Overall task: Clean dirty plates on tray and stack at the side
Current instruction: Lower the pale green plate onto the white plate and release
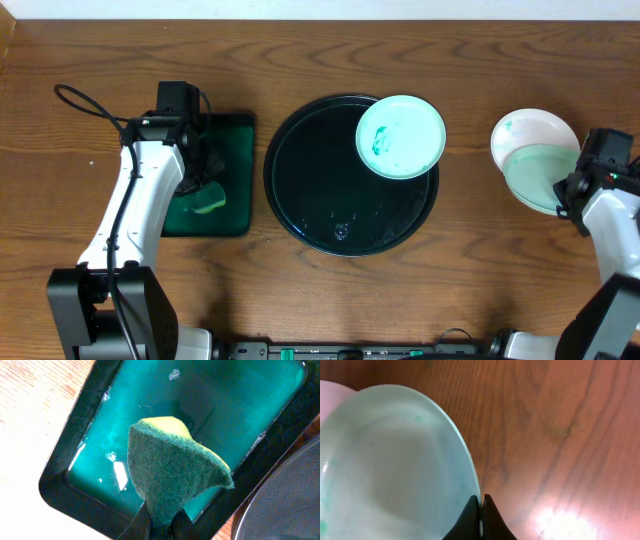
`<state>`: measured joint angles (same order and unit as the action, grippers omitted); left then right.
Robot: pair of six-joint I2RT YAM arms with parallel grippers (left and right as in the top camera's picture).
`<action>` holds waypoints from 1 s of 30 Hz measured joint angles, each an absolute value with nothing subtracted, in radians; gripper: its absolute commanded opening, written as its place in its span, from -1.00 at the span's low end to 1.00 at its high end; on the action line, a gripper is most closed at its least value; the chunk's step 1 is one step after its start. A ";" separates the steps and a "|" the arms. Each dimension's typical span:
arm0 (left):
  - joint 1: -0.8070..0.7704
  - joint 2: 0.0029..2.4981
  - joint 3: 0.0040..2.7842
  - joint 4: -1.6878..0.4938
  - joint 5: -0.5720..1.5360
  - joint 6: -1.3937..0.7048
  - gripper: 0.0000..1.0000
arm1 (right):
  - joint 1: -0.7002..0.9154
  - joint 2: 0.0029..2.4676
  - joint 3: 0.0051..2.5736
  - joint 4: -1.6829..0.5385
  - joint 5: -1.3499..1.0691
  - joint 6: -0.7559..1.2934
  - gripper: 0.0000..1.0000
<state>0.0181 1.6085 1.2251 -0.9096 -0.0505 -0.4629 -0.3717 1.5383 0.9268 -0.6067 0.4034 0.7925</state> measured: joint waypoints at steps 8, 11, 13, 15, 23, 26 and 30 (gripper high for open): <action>0.018 1.608 1.225 -0.910 -0.051 -0.463 -0.86 | -0.371 1.623 0.927 -0.458 0.289 0.773 -0.75; 0.018 1.608 1.225 -0.910 -0.051 -0.463 -0.85 | -0.371 1.625 0.927 -0.421 0.259 0.748 -0.20; 0.018 1.609 1.225 -0.911 -0.051 -0.463 -0.85 | -0.371 1.625 0.927 -0.393 0.243 0.721 -0.12; 0.018 1.608 1.225 -0.912 -0.051 -0.463 -0.86 | -0.370 1.625 0.927 -0.374 0.229 0.693 -0.11; 0.018 1.608 1.225 -0.912 -0.051 -0.463 -0.86 | -0.365 1.625 0.942 -0.359 0.069 0.526 -0.03; 0.018 1.609 1.225 -0.912 -0.051 -0.463 -0.86 | -0.345 1.625 0.978 -0.386 -0.093 0.405 0.40; 0.018 1.608 1.225 -0.913 -0.051 -0.463 -0.86 | -0.267 1.625 1.023 -0.423 -0.347 0.211 0.50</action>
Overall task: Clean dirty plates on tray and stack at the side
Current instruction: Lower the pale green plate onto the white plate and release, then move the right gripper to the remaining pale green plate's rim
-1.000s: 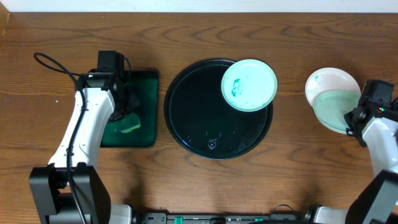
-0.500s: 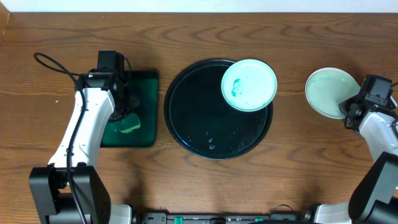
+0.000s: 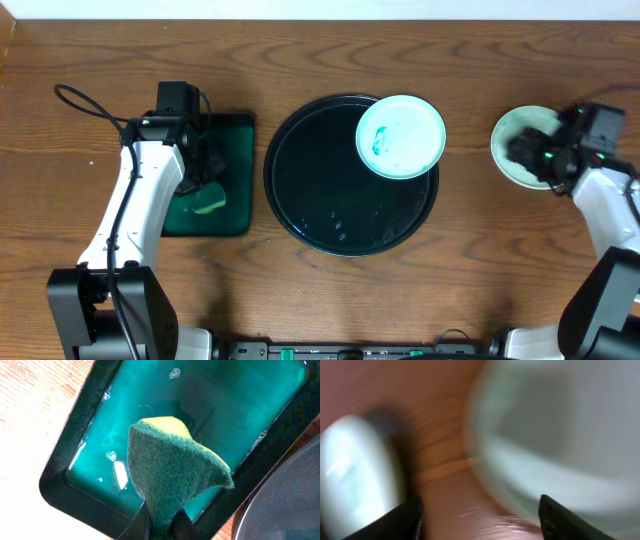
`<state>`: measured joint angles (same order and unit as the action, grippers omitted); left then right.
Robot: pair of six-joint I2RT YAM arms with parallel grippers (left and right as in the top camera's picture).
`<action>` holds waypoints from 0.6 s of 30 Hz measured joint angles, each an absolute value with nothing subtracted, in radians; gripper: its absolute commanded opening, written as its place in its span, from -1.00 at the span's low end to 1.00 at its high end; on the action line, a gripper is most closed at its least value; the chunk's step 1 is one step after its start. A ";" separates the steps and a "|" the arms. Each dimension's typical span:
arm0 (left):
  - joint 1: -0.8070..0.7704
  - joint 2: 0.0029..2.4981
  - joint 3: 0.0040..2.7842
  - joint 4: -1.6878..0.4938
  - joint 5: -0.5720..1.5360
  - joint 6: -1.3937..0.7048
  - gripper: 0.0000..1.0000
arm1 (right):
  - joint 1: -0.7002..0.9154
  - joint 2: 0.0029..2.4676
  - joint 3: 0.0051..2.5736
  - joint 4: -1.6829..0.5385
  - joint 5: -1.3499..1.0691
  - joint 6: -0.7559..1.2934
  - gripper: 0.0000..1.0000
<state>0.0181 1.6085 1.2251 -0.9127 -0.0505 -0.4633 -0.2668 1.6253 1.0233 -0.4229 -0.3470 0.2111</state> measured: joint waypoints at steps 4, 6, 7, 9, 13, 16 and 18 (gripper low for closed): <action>0.018 1.608 1.225 -0.913 -0.051 -0.463 -0.86 | -0.154 1.625 1.026 -0.427 -0.479 0.092 0.75; 0.018 1.608 1.225 -0.912 -0.051 -0.463 -0.86 | -0.113 1.625 1.026 -0.422 -0.501 0.063 0.90; 0.018 1.608 1.225 -0.912 -0.050 -0.463 -0.85 | -0.092 1.625 1.026 -0.419 -0.502 0.047 0.94; 0.018 1.608 1.225 -0.912 -0.051 -0.463 -0.85 | -0.053 1.629 1.026 -0.396 -0.500 0.021 0.94; 0.018 1.608 1.219 -0.909 -0.051 -0.461 -0.86 | 0.003 1.658 1.026 -0.307 -0.479 -0.001 0.84; 0.018 1.608 1.217 -0.908 -0.051 -0.455 -0.86 | 0.017 1.700 1.026 -0.245 -0.445 0.014 0.79; 0.018 1.608 1.217 -0.908 -0.051 -0.451 -0.86 | 0.018 1.737 1.026 -0.212 -0.420 0.033 0.84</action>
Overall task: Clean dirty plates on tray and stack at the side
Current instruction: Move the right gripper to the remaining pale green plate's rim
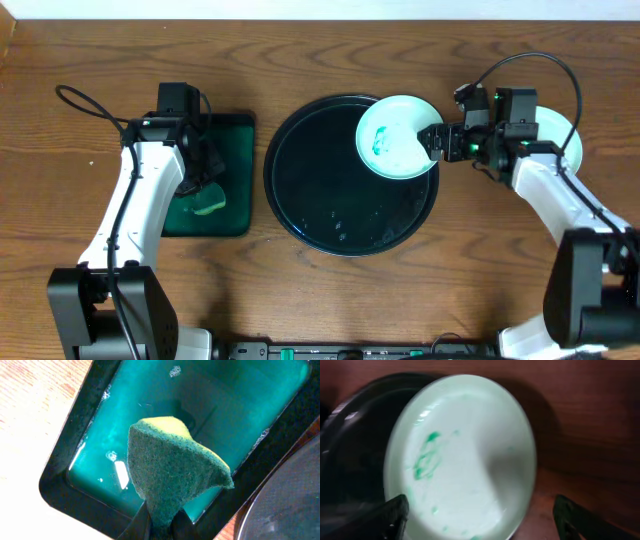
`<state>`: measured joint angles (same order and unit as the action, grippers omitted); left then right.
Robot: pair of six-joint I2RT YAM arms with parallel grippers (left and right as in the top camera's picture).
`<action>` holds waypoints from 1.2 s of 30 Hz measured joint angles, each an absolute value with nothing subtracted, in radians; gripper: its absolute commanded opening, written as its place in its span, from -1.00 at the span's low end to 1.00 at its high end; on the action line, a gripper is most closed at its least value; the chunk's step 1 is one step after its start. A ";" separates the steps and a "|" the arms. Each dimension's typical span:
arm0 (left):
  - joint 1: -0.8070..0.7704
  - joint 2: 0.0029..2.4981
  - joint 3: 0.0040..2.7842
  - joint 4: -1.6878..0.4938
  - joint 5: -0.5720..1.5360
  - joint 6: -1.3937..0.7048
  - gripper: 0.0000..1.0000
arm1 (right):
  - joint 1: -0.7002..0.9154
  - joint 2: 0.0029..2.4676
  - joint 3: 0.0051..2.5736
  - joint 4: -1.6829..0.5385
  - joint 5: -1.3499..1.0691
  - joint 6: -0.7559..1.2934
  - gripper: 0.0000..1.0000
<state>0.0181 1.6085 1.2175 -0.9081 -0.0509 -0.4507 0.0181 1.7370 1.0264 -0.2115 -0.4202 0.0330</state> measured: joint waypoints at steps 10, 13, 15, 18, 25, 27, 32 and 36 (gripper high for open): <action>0.018 1.608 1.217 -0.905 -0.051 -0.447 -0.86 | 0.017 1.892 1.026 -0.074 -0.376 0.138 0.70; 0.018 1.608 1.217 -0.904 -0.051 -0.447 -0.86 | 0.023 1.897 1.025 -0.035 -0.381 0.160 0.41; 0.018 1.608 1.217 -0.904 -0.051 -0.447 -0.85 | 0.030 1.897 1.026 -0.012 -0.386 0.176 0.18; 0.018 1.609 1.217 -0.904 -0.051 -0.447 -0.85 | 0.046 1.897 1.026 0.007 -0.385 0.212 -0.11; 0.018 1.608 1.217 -0.904 -0.051 -0.447 -0.85 | 0.093 1.897 1.026 0.014 -0.353 0.283 -0.97; 0.018 1.608 1.217 -0.904 -0.051 -0.447 -0.86 | 0.096 1.897 1.025 0.008 -0.332 0.306 -0.97; 0.018 1.608 1.217 -0.904 -0.051 -0.447 -0.86 | 0.096 1.897 1.026 -0.015 -0.340 0.341 -0.85; 0.018 1.608 1.217 -0.904 -0.051 -0.447 -0.85 | 0.102 1.897 1.026 -0.018 -0.408 0.355 -0.40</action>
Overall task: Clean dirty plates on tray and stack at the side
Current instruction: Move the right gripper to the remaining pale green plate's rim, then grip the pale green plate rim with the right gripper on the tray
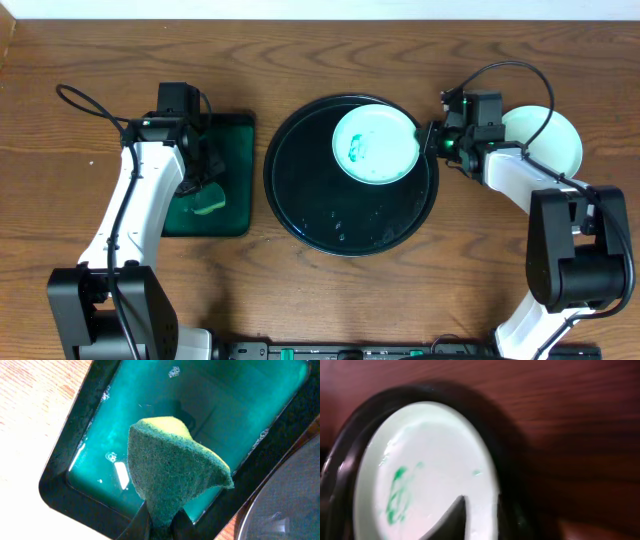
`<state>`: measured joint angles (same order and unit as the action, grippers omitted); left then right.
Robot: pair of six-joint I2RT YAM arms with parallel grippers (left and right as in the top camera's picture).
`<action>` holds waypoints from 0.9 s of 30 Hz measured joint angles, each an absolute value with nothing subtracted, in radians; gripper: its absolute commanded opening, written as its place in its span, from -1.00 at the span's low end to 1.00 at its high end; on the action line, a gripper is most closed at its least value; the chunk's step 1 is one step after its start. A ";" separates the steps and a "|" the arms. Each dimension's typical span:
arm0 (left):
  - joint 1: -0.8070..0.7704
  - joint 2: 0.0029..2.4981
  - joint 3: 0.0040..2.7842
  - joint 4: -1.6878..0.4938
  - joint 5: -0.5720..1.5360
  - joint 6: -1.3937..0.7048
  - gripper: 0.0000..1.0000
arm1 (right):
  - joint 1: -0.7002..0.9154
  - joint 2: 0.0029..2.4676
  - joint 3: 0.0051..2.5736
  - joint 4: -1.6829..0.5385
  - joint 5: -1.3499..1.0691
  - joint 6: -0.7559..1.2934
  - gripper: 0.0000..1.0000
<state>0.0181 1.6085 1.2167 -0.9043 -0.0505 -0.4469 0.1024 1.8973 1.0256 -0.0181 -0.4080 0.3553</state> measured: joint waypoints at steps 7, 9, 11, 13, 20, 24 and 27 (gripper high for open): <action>0.018 1.608 1.217 -0.904 -0.051 -0.447 -0.85 | 0.145 1.897 1.026 -0.117 -0.418 0.418 -0.38; 0.018 1.608 1.216 -0.905 -0.051 -0.447 -0.86 | 0.154 1.897 1.027 -0.150 -0.380 0.447 -0.38; 0.018 1.608 1.216 -0.904 -0.051 -0.447 -0.86 | 0.155 1.897 1.027 -0.169 -0.344 0.470 -0.38; 0.018 1.608 1.216 -0.904 -0.051 -0.447 -0.86 | 0.155 1.896 1.027 -0.158 -0.321 0.484 -0.38; 0.018 1.608 1.216 -0.904 -0.051 -0.445 -0.87 | 0.155 1.896 1.026 -0.093 -0.346 0.480 -0.29; 0.018 1.608 1.216 -0.904 -0.051 -0.445 -0.86 | 0.156 1.896 1.026 -0.052 -0.416 0.443 -0.20; 0.018 1.608 1.216 -0.904 -0.051 -0.445 -0.86 | 0.159 1.895 1.026 -0.041 -0.462 0.414 -0.16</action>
<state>0.0181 1.6085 1.2160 -0.9043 -0.0505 -0.4446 0.1593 1.8950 1.0264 -0.0406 -0.4622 0.4141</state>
